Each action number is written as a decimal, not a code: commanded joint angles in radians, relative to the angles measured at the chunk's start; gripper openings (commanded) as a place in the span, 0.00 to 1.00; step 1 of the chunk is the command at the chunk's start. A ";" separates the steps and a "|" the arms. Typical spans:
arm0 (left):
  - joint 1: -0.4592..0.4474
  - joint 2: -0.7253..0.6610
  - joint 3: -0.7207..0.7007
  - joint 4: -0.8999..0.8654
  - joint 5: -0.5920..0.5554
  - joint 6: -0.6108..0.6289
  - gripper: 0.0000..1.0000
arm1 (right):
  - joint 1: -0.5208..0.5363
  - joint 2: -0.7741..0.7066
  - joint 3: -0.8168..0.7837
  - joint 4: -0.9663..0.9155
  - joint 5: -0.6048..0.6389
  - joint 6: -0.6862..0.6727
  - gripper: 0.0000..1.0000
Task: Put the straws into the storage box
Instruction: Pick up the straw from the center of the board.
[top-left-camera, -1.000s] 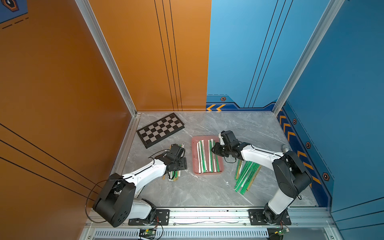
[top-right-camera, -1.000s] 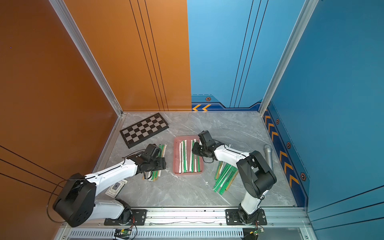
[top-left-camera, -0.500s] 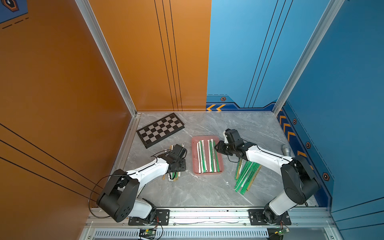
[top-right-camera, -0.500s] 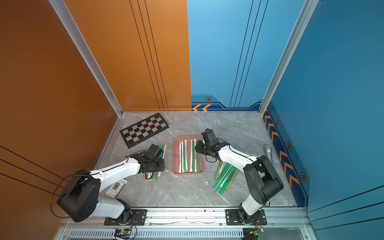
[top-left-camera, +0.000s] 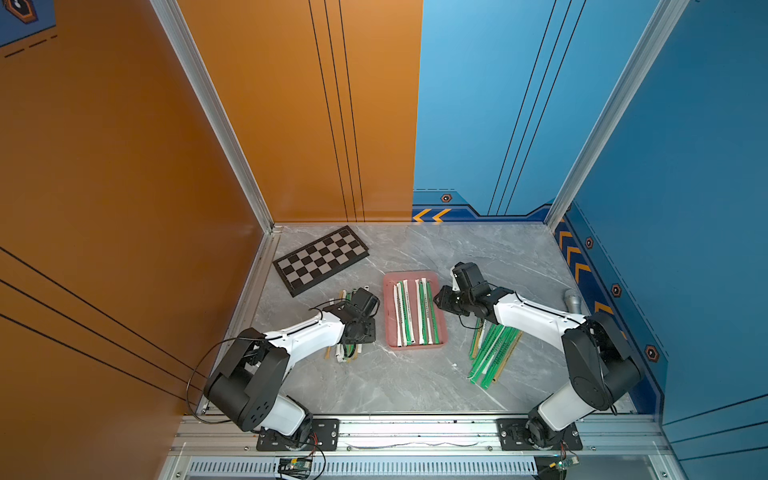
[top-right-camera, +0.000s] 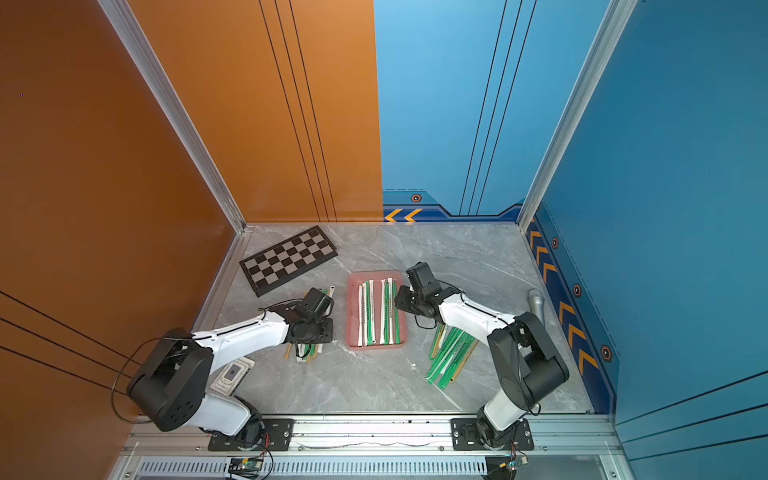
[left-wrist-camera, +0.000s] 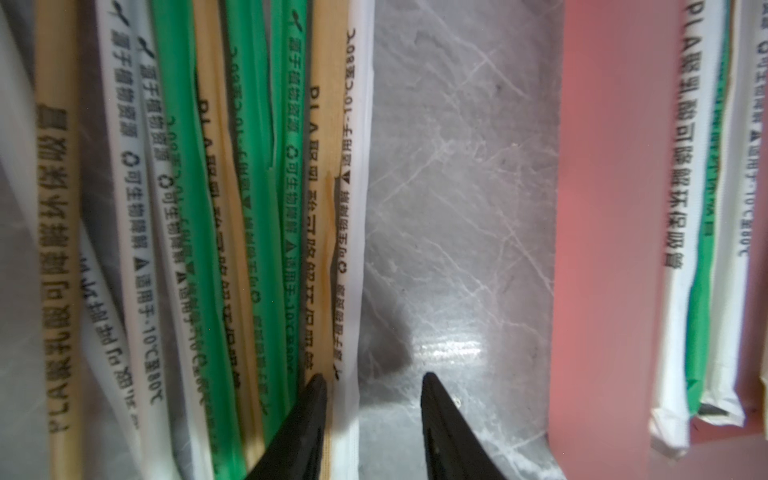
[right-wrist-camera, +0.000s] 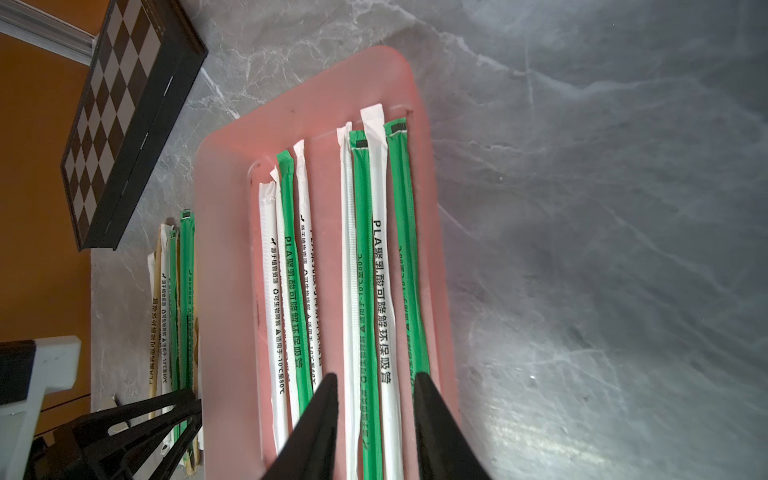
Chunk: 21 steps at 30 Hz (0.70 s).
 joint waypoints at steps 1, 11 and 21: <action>-0.007 0.021 0.025 -0.029 -0.025 -0.001 0.40 | -0.012 -0.034 -0.020 -0.029 0.017 -0.010 0.34; -0.052 0.002 0.039 -0.029 -0.076 -0.005 0.40 | -0.035 -0.071 -0.057 -0.031 0.023 -0.012 0.34; -0.051 0.079 0.070 -0.070 -0.082 -0.014 0.39 | -0.069 -0.112 -0.088 -0.037 0.021 -0.016 0.34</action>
